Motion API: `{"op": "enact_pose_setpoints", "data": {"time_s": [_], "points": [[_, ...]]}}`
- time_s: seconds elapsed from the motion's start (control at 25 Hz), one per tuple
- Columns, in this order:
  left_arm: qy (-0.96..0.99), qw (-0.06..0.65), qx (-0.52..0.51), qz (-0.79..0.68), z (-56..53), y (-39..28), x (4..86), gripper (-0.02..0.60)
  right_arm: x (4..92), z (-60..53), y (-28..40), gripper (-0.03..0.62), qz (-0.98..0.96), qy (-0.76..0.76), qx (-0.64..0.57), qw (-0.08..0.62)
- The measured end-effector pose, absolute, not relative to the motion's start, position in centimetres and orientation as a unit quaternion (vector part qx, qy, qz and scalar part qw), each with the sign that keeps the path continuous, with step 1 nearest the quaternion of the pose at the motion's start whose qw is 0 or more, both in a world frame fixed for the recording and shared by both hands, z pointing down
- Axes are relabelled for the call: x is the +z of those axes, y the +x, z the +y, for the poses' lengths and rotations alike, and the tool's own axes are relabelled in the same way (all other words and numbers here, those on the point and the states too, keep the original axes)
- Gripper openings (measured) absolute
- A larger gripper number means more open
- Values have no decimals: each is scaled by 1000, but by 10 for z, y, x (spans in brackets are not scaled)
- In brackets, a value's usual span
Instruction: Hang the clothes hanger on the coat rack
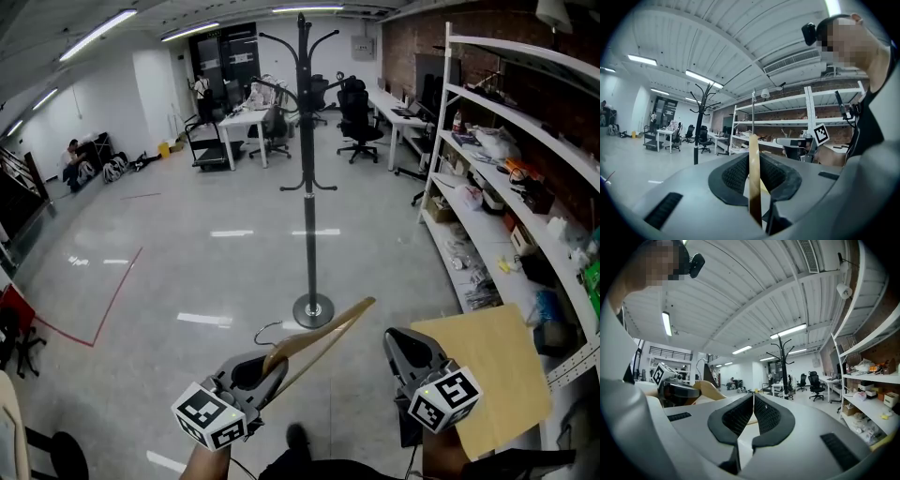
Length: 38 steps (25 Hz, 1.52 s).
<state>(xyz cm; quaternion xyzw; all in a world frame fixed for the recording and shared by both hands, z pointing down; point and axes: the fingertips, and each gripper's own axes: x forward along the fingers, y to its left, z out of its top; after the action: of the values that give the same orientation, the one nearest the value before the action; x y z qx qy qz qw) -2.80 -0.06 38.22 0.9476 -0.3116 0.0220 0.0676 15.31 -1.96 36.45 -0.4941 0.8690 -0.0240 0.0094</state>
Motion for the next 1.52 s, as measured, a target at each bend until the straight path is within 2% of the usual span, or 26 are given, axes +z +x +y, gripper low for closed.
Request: {"op": "enact_pose_setpoints", "data": {"time_s": [0.48,0.76,1.24,1.52], "points": [[957,63,5,-282,-149,-85,376,52,354,-159,97,8,857,-515,-25,-19],[966,53,23,-253,-231,-74,377,52,362,-231,82,9,866,-497,-30,-39],[967,14,25,-255,-411,9,330,52,336,-400,156,8,895,-447,2,11],[970,10,28,-242,-493,23,305,52,329,-460,180,9,894,-448,6,22]]}}
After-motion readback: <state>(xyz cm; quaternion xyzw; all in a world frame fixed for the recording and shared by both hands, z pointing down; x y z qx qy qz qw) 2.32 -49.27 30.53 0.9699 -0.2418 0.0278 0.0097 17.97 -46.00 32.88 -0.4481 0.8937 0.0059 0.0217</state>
